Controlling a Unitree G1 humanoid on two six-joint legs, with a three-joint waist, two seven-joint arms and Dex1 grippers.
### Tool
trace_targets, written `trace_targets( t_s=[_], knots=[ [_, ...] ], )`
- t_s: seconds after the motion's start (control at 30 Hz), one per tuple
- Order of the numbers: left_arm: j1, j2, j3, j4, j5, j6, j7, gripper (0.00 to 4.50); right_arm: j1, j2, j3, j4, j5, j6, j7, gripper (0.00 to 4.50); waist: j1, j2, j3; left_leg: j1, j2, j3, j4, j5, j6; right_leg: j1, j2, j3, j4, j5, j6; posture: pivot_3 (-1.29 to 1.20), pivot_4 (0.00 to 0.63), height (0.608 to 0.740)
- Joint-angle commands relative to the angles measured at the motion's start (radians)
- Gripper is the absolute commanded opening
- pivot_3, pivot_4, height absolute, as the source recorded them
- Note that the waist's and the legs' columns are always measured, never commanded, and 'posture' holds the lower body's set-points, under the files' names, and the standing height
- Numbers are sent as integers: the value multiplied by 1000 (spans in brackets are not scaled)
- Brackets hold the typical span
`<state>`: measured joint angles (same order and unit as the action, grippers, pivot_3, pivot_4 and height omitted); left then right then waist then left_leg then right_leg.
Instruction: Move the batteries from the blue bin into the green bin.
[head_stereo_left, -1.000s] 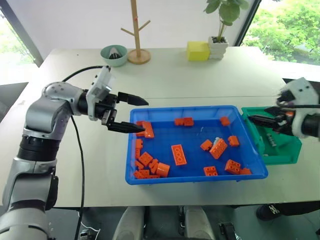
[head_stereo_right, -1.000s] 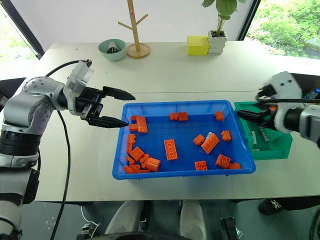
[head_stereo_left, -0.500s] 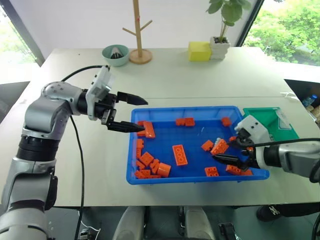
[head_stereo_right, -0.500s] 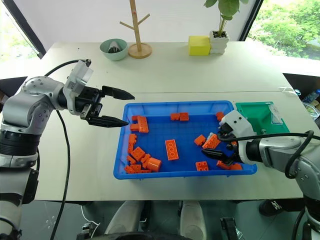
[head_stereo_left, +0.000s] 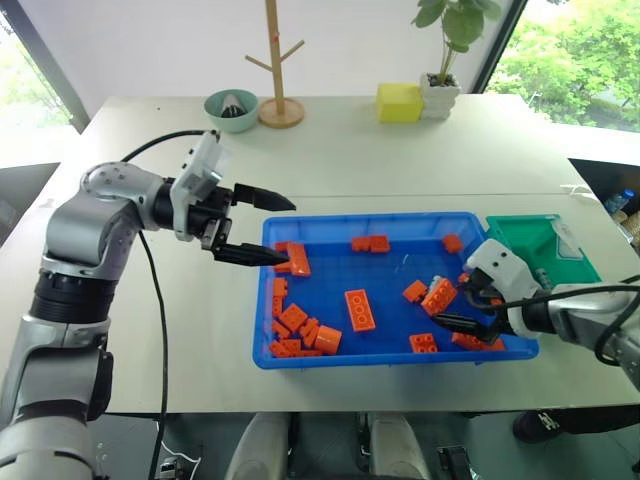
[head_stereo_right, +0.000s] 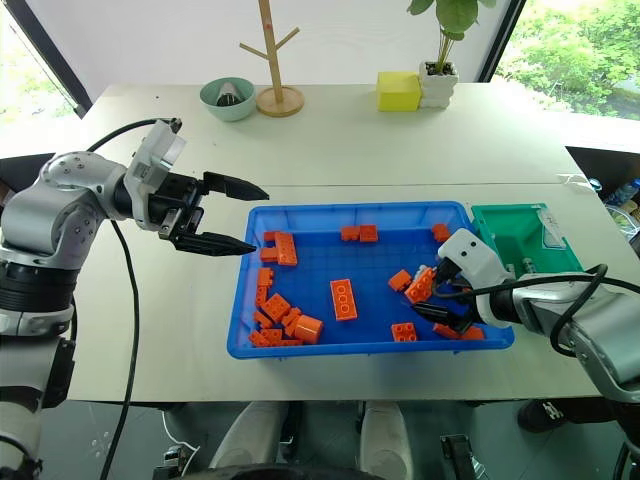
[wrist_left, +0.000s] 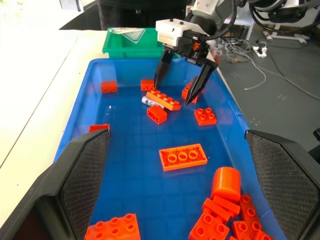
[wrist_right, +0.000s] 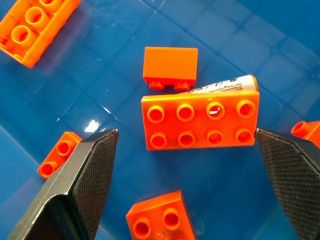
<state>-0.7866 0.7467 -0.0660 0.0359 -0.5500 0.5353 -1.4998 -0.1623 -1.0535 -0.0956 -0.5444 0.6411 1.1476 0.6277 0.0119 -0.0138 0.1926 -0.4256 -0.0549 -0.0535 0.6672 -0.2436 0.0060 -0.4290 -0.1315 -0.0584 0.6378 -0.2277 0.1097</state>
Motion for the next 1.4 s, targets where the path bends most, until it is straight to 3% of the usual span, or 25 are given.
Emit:
trace_targets(
  t_s=[0.03,0.2,0.37,0.47,0.6,0.7,0.87,1.0,1.17,1.4],
  knots=[
    [-1,14,22,-31,-11,-2,6,4500,-19,-28,6,-1,-42,-71,39,4463,0,0,0,0,0,0,0,0,0,0,0,0,0,0,0,0,150,702],
    [-7,14,23,-28,-11,-3,4,4500,-66,-138,9,41,-95,-185,171,4463,-1,0,0,0,0,1,0,0,0,0,0,0,0,0,0,0,150,702],
    [-5,11,22,-25,-8,-11,5,4500,-94,-242,97,141,-218,-377,326,4463,-1,0,0,0,0,0,0,0,0,0,1,0,-2,0,0,0,150,702],
    [-4,5,19,-25,-6,-16,7,4500,-174,-216,155,205,-221,-350,377,4463,-2,0,0,0,0,0,0,0,0,1,1,0,-2,0,0,0,150,702],
    [2,2,23,-36,-10,-12,17,4500,-275,-114,196,233,-173,-179,347,4463,-7,0,0,0,1,0,0,0,0,0,0,0,-2,0,0,0,150,702],
    [12,9,28,-48,-13,-8,20,4500,-280,-97,221,236,-216,-197,346,4463,-4,0,0,0,1,0,0,0,0,0,1,0,-2,0,0,0,150,702],
    [16,27,34,-57,-21,1,23,4500,-274,-195,285,293,-406,-551,460,4463,1,1,0,0,-1,1,0,0,0,0,-1,0,-3,0,0,0,150,702],
    [7,25,30,-49,-18,-2,27,4500,-311,-236,300,309,-456,-787,625,4463,-3,1,0,0,0,1,0,0,0,0,0,0,-3,1,1,0,150,702],
    [-2,14,26,-44,-16,-6,35,4500,-385,-191,364,370,-579,-1109,739,4463,-23,1,0,0,0,1,0,0,0,0,1,0,-3,1,1,0,150,702],
    [5,18,34,-57,-21,-2,43,4500,-465,-94,451,519,-748,-1437,786,4463,-25,1,0,0,0,2,0,0,-1,0,1,1,-2,1,1,0,150,702]
  ],
)
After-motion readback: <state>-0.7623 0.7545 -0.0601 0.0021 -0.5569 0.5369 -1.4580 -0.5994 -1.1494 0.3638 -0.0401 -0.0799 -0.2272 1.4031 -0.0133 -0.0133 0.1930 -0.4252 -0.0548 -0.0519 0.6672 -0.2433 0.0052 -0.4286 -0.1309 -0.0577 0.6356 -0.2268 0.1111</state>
